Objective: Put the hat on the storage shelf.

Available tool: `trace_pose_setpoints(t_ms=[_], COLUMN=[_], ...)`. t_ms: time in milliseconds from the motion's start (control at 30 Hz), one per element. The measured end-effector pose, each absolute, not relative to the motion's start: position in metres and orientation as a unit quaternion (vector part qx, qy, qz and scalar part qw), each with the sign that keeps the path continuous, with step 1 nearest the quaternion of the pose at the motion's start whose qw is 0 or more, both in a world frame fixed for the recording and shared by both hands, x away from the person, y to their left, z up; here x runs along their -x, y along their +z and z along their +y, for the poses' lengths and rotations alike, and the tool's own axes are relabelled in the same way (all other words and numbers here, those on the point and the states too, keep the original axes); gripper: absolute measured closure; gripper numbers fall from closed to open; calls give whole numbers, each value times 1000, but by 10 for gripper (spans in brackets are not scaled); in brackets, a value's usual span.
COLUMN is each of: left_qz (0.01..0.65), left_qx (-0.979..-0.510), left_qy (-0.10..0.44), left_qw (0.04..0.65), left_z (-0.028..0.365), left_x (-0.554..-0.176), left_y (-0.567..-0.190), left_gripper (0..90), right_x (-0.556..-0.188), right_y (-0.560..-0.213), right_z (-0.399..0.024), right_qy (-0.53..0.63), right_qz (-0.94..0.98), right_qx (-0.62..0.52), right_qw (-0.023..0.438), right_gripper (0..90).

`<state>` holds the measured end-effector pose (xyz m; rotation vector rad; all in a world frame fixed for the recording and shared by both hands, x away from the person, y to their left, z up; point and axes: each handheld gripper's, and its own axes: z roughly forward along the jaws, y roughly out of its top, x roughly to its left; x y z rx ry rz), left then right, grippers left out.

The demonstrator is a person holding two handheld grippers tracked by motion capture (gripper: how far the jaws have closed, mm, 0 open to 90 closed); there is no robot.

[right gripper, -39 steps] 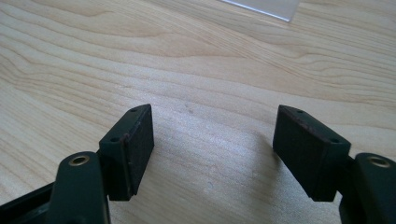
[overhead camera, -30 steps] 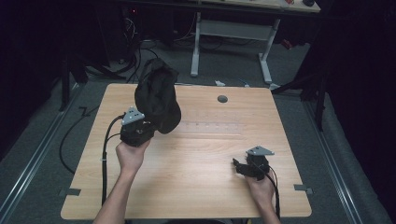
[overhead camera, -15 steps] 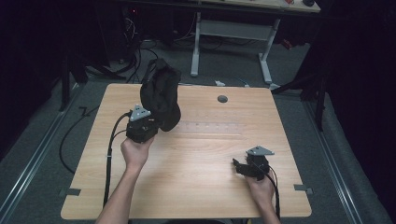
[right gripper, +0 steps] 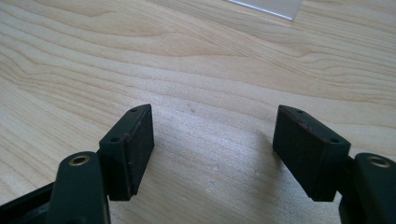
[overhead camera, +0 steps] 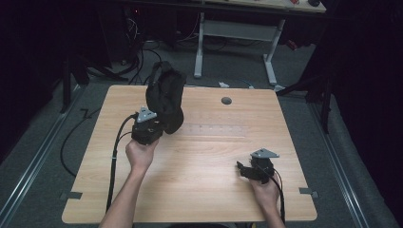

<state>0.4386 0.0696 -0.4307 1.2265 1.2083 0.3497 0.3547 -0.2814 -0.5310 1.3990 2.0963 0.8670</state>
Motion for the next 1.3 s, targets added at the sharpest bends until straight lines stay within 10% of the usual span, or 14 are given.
trace_pose_setpoints(t_ms=[1300], left_qz=[549], left_qx=[-542], left_qy=[138], left_qw=[622], left_z=[61], left_x=[-441], left_y=[-455], left_gripper=[829], right_x=[-355], right_y=[-531], right_z=[-282], right_qy=[318], right_qz=[764], right_qx=[-511], right_qw=[231], right_gripper=[295])
